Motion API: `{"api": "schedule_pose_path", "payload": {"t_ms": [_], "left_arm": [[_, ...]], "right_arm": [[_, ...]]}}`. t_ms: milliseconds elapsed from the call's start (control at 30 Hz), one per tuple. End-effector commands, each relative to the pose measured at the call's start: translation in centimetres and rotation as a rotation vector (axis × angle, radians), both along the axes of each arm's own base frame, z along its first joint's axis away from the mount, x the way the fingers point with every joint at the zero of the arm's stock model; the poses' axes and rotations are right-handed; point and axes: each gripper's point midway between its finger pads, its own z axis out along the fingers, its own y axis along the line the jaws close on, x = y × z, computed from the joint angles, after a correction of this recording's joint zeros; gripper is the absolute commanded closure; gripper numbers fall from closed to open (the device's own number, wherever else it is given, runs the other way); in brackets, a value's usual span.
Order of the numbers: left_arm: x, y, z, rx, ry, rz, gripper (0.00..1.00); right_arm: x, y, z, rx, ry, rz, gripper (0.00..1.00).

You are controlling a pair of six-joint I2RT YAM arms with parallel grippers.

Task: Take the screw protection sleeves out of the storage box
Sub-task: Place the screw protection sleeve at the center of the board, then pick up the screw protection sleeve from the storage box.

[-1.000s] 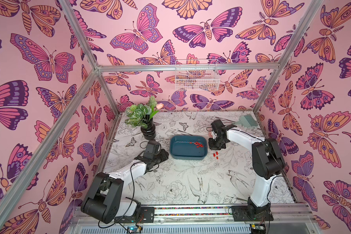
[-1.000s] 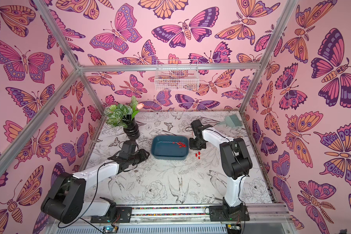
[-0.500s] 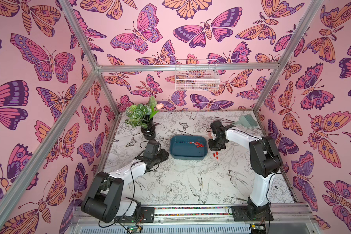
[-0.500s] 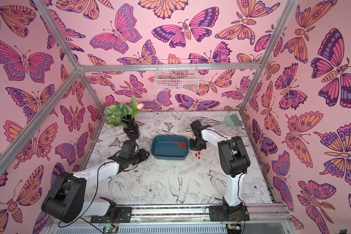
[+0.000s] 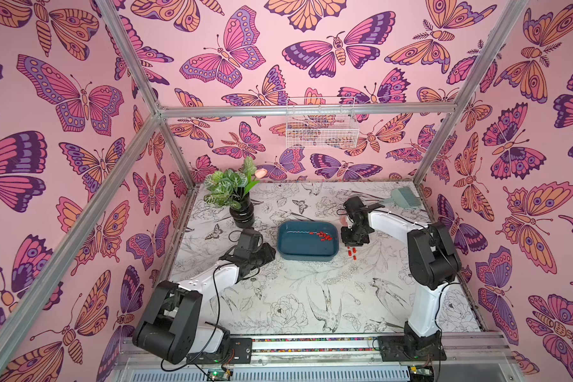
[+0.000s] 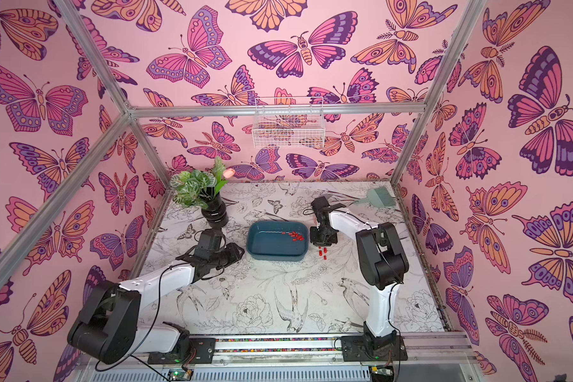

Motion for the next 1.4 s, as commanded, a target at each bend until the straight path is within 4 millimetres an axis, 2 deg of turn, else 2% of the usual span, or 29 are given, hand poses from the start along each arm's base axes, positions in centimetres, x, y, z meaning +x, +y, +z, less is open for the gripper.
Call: {"api": "schedule_pose_path", "payload": {"t_ms": [0, 133, 400, 600, 800, 1033, 1200, 1367], "left_arm": [[0.5, 0.0, 0.2, -0.003, -0.003, 0.001, 0.61], [0.5, 0.0, 0.2, -0.003, -0.003, 0.002, 0.61], [0.5, -0.1, 0.2, -0.004, -0.002, 0.000, 0.61], [0.5, 0.0, 0.2, -0.004, -0.002, 0.002, 0.61], [0.5, -0.1, 0.2, -0.004, -0.003, -0.001, 0.61], [0.5, 0.0, 0.2, -0.002, -0.004, 0.001, 0.61], [0.5, 0.0, 0.2, -0.003, -0.004, 0.001, 0.62], [0.5, -0.2, 0.4, -0.010, -0.012, -0.016, 0.62]], "right_arm": [[-0.1, -0.6, 2.4, -0.006, -0.032, 0.007, 0.72], [-0.1, -0.8, 4.1, -0.001, -0.061, 0.007, 0.68], [-1.0, -0.6, 8.8, 0.040, -0.125, 0.046, 0.59], [-1.7, 0.4, 12.2, 0.065, -0.196, 0.082, 0.54], [-1.7, 2.1, 14.4, 0.092, -0.262, 0.118, 0.51], [-1.7, 6.1, 14.7, 0.095, -0.297, 0.190, 0.51], [-0.7, 9.2, 13.5, 0.098, -0.328, 0.217, 0.46], [0.7, 11.6, 11.8, 0.117, -0.327, 0.213, 0.49]]}}
